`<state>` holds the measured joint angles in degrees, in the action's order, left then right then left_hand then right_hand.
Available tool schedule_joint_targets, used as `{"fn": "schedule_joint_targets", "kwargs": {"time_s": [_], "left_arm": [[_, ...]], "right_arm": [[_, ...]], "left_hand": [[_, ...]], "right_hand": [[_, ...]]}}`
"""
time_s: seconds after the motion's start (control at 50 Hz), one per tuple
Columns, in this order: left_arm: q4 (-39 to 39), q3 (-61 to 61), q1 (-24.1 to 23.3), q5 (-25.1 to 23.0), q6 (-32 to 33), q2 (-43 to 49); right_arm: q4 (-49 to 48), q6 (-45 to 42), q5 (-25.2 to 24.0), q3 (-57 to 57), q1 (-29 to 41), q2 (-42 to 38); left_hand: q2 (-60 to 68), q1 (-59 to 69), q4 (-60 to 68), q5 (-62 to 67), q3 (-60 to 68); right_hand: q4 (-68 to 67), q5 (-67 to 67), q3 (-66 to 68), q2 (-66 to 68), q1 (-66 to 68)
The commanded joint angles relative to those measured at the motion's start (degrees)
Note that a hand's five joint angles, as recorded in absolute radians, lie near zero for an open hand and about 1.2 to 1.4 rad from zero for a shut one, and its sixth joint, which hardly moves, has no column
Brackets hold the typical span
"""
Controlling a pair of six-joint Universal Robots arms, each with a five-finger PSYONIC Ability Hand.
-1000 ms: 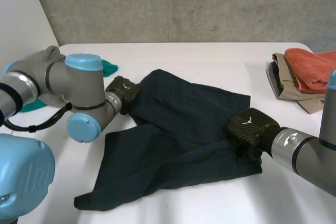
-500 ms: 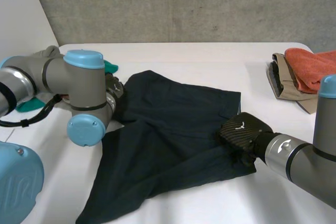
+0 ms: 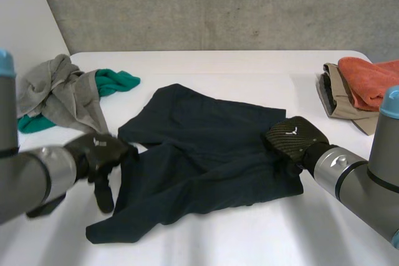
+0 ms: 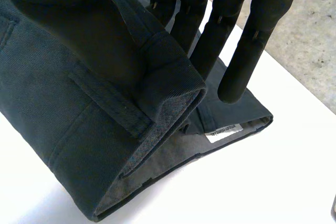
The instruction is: Fold the laundry.
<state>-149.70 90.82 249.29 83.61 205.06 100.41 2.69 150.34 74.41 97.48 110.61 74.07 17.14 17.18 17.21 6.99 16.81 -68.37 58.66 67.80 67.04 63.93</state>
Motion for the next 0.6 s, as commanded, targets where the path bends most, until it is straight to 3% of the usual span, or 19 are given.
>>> {"fn": "schedule_joint_targets", "kwargs": {"time_s": [0.02,0.18,0.26,0.38,0.46,0.48,0.54,0.6], "left_arm": [[-1.11,8.67,1.37,-2.14,0.87,-3.20],[-3.40,10.08,0.94,-1.96,0.34,1.54],[-3.67,10.17,0.06,-2.75,-0.80,2.42],[-2.35,10.87,-1.52,-5.21,0.08,2.34],[2.55,12.01,-3.11,-5.39,6.99,1.64],[3.53,12.27,-3.28,-5.30,8.85,1.28],[7.13,13.33,-3.72,-4.78,15.78,0.41],[8.90,12.37,-4.16,-4.86,20.28,-0.65]], "right_arm": [[-0.14,0.56,0.30,0.26,0.22,0.46],[-0.23,0.30,0.47,0.96,-0.74,2.74],[0.30,-0.05,0.39,1.66,-0.83,3.79],[6.26,-4.87,0.04,3.59,-0.13,5.81],[21.98,-23.56,-0.14,10.35,-1.27,8.01],[28.71,-32.39,0.12,13.15,-3.01,8.97],[35.45,-43.79,-1.28,14.76,-6.97,10.73],[32.04,-38.30,-2.78,13.27,-6.63,10.92]], "left_hand": [[6.19,6.16,6.12,6.34,6.53],[24.32,24.29,24.25,24.47,24.66],[61.91,61.88,61.84,62.06,62.25],[62.86,62.82,62.79,63.01,63.19],[62.86,62.82,62.79,63.01,63.19],[62.86,62.82,62.79,63.01,63.19],[62.86,62.82,62.79,63.01,63.19],[62.86,62.82,62.79,63.01,63.19]], "right_hand": [[-11.63,11.34,12.20,12.96,16.07],[-11.63,11.34,12.20,12.96,16.07],[-11.63,11.34,12.20,12.96,16.07],[-11.63,11.34,12.20,12.96,16.07],[-11.63,11.34,12.20,12.96,16.07],[-11.63,11.34,12.20,12.96,16.07],[-11.63,11.34,12.20,12.96,16.07],[-11.63,11.34,12.20,12.96,16.07]]}}
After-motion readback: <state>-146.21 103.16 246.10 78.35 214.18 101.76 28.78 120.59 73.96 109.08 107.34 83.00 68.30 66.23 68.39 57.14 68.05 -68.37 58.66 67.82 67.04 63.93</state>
